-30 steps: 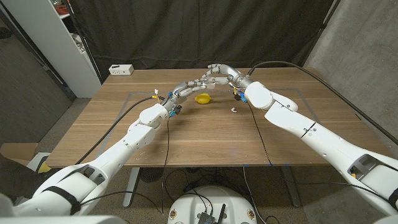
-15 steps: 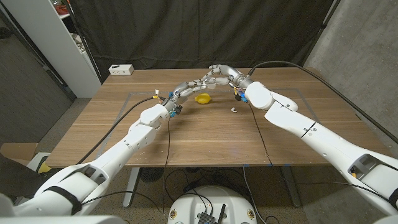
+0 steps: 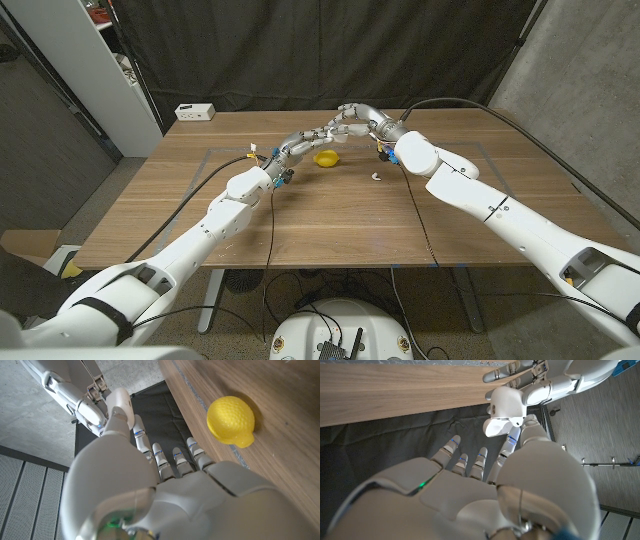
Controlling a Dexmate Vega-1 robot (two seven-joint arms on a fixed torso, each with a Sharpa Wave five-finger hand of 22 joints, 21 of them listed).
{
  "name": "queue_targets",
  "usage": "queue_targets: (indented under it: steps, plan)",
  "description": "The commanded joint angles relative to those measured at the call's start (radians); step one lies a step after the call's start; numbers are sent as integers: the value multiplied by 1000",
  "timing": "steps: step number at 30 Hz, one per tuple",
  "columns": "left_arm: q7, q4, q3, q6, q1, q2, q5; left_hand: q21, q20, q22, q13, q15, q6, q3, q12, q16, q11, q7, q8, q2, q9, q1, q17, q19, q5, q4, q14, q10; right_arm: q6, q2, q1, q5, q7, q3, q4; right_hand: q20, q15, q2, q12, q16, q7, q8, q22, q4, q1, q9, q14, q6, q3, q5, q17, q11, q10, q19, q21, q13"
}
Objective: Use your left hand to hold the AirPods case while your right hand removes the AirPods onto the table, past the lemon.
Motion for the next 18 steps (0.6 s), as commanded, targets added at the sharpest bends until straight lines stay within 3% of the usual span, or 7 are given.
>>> queue_targets:
  steps: [1, 9, 10, 11, 13, 18]
  plan:
    - [2, -1, 2, 2, 1, -2, 1, 5, 1, 0, 2, -38, 68, 23, -2, 0, -3, -56, 10, 10, 137, 5, 0, 5, 4, -15, -2, -2, -9, -8, -3, 9, 4, 4, -4, -2, 1, 2, 3, 5, 10, 1, 2, -5, -1, 1, 7, 6, 4, -1, 2, 1, 14, 0, 5, 1]
    - [7, -10, 3, 2, 5, -1, 4, 5, 0, 0, 2, -41, 71, 24, -1, 0, -5, -55, 10, 9, 136, 6, -1, 6, 4, -16, -2, -1, -15, -20, -3, 13, 19, 4, -15, -1, 0, -1, 4, 5, 16, 7, 2, -2, -10, 1, 6, 25, 0, -3, 3, 1, 21, -4, 4, 0]
    - [8, -11, 3, 2, 5, -1, 5, 5, -1, 0, 2, -40, 70, 24, -1, 0, -5, -57, 10, 9, 136, 6, -1, 6, 3, -16, -1, -1, -14, -22, -4, 13, 20, 4, -16, 0, 0, 0, 3, 5, -13, 9, 2, -1, -14, 2, 5, 34, 0, -3, 3, 1, 23, -4, 4, -1]
    - [9, -13, 3, 3, 6, -1, 5, 5, 0, 0, 2, -40, 69, 24, -1, 0, -4, -56, 10, 9, 136, 6, -1, 6, 3, -16, -1, -1, -17, -24, -4, 14, 23, 5, -18, 1, 0, 0, 3, 5, -21, 10, 2, -1, -15, 2, 6, 39, 0, -4, 3, 2, 23, -5, 4, -1]
    - [11, -15, 3, 3, 7, -1, 5, 5, 0, 0, 2, -39, 70, 24, -1, 0, -3, -58, 10, 9, 136, 5, -1, 6, 3, -16, -1, -1, -17, -27, -5, 17, 28, 6, -21, 2, 0, -2, 3, 4, -5, 10, 2, -2, -17, 2, 5, 41, -1, -4, 3, 2, 24, -5, 5, -2]
    - [9, -14, 5, 2, 6, -2, 7, 5, 1, 0, 2, -38, 69, 24, -2, 0, -2, -56, 9, 10, 136, 4, 0, 5, 3, -15, -1, -2, -16, -36, -7, 22, 37, 7, -27, 5, 0, -4, 1, 4, -10, 11, 2, -1, -21, 2, 4, 46, -2, -5, 3, 0, 22, -9, 4, -2]
